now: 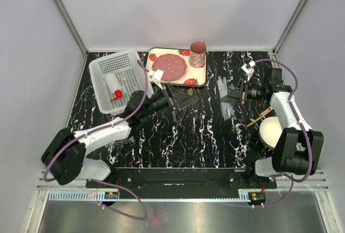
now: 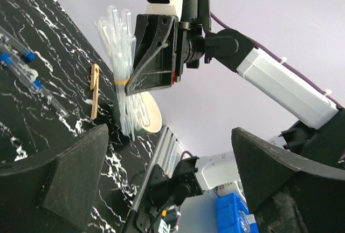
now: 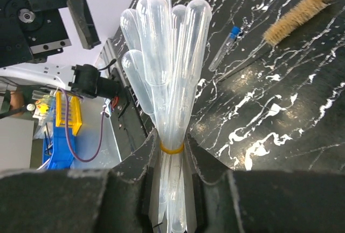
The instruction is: Organize the chemistry lab equipment
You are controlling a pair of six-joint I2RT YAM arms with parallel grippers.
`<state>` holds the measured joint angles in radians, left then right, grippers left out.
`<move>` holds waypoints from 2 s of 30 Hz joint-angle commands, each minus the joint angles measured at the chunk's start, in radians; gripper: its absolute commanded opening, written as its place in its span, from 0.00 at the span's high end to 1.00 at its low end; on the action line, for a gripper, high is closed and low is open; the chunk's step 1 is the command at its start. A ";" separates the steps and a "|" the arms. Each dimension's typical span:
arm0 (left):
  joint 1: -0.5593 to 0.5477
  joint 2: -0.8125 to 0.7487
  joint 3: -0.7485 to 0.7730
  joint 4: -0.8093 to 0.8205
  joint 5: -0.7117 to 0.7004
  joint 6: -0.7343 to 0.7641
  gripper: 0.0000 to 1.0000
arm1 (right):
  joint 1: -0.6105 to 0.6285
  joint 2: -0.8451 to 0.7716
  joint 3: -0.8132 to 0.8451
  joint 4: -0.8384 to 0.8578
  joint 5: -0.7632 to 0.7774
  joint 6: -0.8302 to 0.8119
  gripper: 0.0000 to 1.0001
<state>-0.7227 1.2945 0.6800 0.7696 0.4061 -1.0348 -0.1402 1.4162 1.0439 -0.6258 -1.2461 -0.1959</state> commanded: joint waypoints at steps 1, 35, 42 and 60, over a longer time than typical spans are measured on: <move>-0.061 0.110 0.111 0.128 -0.121 0.102 0.01 | 0.019 -0.034 -0.010 0.008 -0.102 -0.036 0.84; -0.167 0.542 0.547 -0.079 -0.171 0.199 0.53 | 0.031 -0.043 -0.035 0.006 -0.181 -0.048 0.84; -0.167 0.531 0.540 -0.069 -0.168 0.197 0.67 | 0.031 -0.043 -0.035 0.006 -0.181 -0.050 0.83; -0.057 0.316 0.290 -0.069 -0.116 0.202 0.78 | 0.031 -0.088 -0.038 -0.038 -0.158 -0.144 0.18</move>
<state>-0.8322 1.7336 1.0454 0.6556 0.2550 -0.8539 -0.1177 1.3727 1.0035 -0.6353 -1.3895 -0.2638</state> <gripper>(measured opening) 0.266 0.769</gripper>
